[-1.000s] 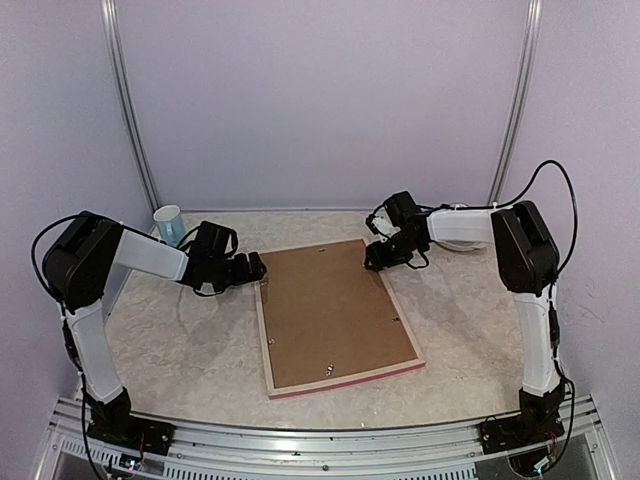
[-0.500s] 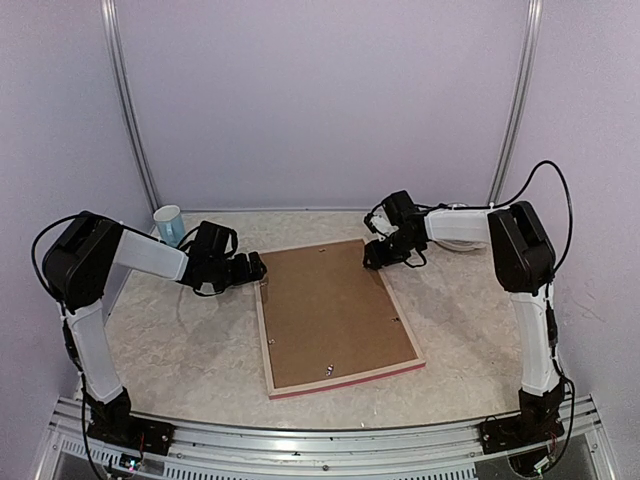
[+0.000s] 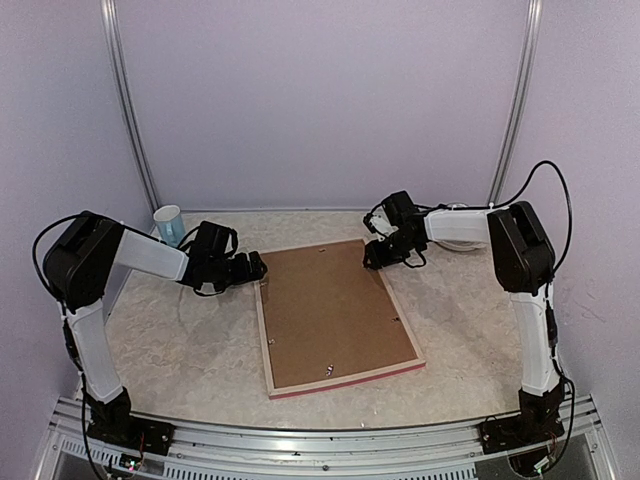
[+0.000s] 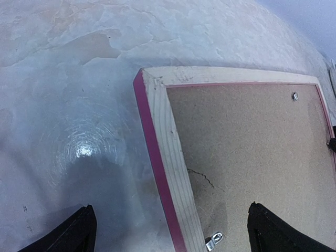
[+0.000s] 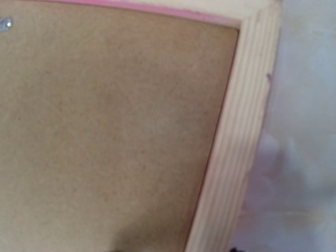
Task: Put the photo into the frame
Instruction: Press the fastener onto the backboard.
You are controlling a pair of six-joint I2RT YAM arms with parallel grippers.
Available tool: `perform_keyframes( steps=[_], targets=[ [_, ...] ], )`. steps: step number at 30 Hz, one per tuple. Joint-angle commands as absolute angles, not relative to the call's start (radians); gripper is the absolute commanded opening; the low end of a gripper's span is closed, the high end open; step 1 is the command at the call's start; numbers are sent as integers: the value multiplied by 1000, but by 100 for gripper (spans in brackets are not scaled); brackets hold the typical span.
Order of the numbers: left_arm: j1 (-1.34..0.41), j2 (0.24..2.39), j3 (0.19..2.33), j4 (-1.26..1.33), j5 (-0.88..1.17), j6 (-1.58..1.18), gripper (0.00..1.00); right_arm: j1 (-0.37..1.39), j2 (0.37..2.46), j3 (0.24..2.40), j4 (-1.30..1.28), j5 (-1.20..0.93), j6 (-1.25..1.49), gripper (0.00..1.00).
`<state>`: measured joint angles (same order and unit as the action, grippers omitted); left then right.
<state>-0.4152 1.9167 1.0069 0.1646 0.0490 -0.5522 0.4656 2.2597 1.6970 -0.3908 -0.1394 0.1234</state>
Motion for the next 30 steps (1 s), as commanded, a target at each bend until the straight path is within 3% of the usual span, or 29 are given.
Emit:
perform_keyframes(
  steps=[1, 8, 14, 30],
  targets=[
    [-409, 1951, 1011, 135, 75, -568, 99, 468, 2284, 1672, -413, -122, 110, 49],
    [-407, 1950, 1010, 133, 73, -569, 99, 471, 2293, 1659, -424, -90, 111, 49],
    [-406, 1950, 1009, 132, 73, -570, 99, 463, 2239, 1615, -385, -160, 111, 62],
    [-405, 1950, 1008, 132, 79, -572, 99, 432, 2241, 1606, -328, -254, 191, 54]
  ],
)
